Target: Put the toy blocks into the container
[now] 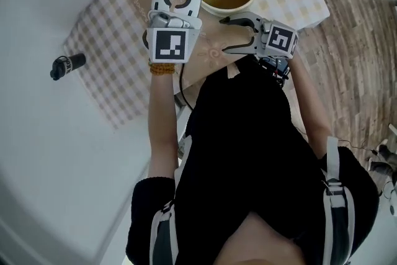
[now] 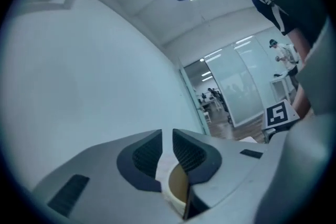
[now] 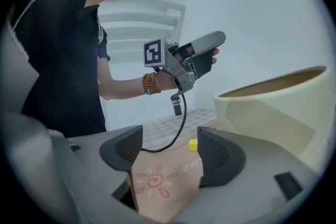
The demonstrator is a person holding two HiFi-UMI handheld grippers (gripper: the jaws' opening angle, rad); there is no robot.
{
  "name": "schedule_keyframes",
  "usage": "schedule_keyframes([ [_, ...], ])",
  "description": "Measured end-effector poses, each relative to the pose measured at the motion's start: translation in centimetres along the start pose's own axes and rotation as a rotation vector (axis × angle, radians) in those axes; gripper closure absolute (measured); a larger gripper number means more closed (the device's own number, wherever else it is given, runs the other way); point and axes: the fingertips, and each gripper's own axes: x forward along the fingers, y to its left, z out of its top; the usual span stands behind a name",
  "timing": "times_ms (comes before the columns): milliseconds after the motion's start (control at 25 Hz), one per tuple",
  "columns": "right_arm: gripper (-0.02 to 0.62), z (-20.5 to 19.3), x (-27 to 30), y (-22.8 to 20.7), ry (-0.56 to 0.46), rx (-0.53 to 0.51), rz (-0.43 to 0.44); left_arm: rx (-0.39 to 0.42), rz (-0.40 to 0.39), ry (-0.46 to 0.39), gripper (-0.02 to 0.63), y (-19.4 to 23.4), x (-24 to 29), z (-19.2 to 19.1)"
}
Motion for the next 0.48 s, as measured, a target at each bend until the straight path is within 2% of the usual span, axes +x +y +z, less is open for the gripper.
schedule_keyframes([
  [80,0.273,0.1,0.7,0.2,0.0,0.003,0.016,-0.047,0.099,-0.038,0.581,1.8,-2.3,-0.4],
  [200,0.273,0.1,1.3,0.5,0.009,0.007,0.032,-0.092,0.176,-0.028,0.598,3.0,-5.4,-2.8],
  [480,0.273,-0.4,3.4,1.0,0.031,0.017,0.052,-0.194,0.286,0.226,0.597,3.8,-13.3,-15.1],
])
